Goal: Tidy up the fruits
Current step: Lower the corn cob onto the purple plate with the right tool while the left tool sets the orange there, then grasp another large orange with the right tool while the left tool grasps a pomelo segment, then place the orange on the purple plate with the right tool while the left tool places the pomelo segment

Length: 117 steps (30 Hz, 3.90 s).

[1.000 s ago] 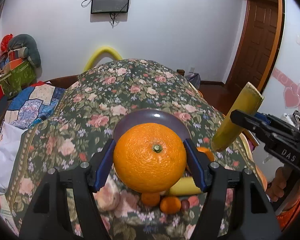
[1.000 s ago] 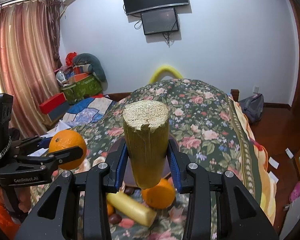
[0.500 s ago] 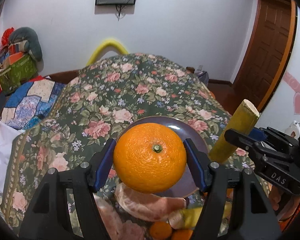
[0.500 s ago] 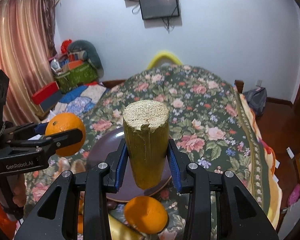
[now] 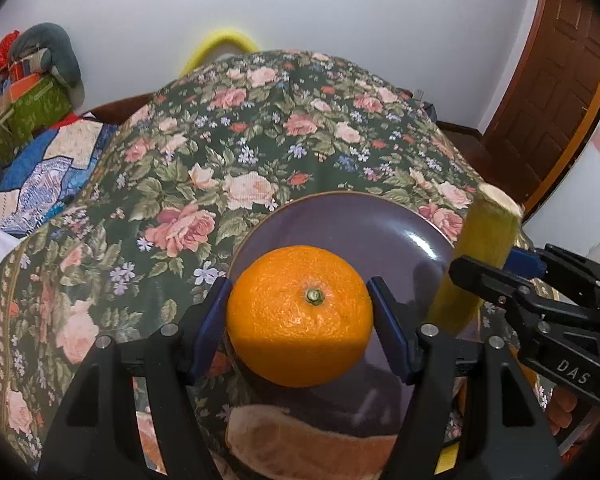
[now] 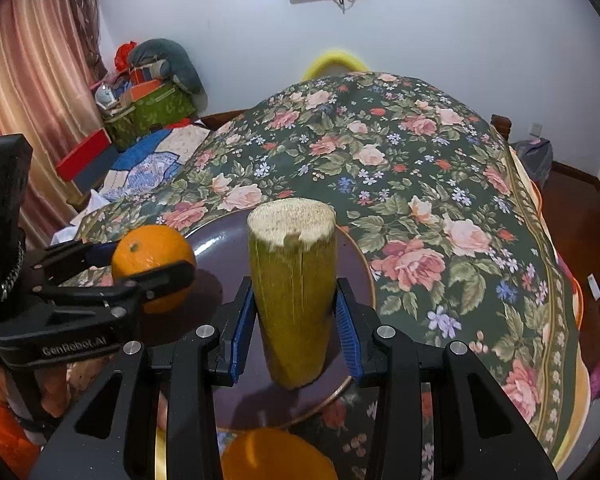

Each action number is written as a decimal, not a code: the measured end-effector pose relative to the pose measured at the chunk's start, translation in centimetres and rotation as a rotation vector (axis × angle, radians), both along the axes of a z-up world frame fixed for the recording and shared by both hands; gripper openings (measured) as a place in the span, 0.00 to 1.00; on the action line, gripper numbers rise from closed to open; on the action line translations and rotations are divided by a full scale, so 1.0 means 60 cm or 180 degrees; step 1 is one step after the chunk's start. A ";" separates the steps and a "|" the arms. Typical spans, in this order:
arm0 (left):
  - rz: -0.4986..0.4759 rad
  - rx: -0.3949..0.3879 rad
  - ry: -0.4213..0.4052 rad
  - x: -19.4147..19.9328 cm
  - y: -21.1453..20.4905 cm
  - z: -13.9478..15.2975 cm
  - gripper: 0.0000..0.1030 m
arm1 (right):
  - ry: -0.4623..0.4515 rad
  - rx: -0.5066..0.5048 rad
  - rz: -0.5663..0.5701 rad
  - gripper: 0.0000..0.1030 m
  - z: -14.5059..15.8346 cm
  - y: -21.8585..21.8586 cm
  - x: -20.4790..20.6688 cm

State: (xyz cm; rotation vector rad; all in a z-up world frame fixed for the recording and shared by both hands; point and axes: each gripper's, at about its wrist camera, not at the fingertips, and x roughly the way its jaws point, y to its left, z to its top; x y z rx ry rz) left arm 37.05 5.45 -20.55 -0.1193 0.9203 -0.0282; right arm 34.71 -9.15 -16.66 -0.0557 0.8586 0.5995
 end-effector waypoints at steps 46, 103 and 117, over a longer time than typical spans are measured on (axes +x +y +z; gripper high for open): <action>0.0251 0.0232 -0.0315 -0.189 0.061 0.104 0.80 | -0.0162 -0.0088 -0.0204 0.65 0.053 -0.058 -0.132; 0.0200 0.0365 0.0115 -0.202 0.089 -0.052 0.41 | 0.0321 -0.0086 -0.0296 0.60 -0.060 -0.072 -0.107; 0.0179 0.0226 -0.0081 -0.238 0.089 0.013 0.40 | 0.0117 -0.0062 -0.0311 0.60 -0.015 -0.087 -0.136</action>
